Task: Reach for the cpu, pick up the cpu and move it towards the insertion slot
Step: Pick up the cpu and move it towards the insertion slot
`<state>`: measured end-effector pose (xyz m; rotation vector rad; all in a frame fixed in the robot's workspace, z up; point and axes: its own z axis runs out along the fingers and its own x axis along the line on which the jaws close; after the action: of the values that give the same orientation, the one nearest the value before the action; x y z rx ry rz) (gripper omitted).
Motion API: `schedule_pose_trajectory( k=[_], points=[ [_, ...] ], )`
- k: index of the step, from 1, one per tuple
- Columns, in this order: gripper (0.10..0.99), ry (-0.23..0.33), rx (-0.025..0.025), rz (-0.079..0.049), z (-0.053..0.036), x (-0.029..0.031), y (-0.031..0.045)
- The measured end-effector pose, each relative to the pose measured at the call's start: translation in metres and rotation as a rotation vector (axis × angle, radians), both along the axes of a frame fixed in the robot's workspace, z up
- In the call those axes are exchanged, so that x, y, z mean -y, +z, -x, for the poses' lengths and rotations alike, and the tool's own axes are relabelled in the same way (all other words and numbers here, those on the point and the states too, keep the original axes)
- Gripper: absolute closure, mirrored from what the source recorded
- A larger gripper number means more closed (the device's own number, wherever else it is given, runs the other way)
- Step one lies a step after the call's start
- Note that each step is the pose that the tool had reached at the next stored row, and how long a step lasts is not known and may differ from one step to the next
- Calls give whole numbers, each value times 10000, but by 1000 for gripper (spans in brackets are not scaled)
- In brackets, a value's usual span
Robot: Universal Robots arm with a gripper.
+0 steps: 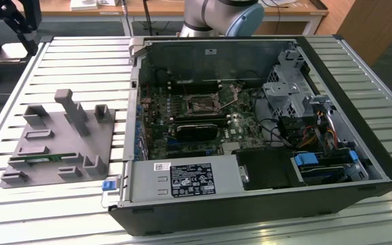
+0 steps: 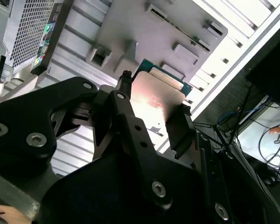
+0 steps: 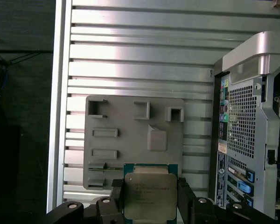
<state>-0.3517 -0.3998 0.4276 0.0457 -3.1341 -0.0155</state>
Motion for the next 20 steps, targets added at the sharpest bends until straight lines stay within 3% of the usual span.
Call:
schedule_pose_trajectory(
  k=[10,20],
  points=[
    [545,0,-1,0,-254,-7,0],
    [545,0,-1,0,-403,-10,0]
  ],
)
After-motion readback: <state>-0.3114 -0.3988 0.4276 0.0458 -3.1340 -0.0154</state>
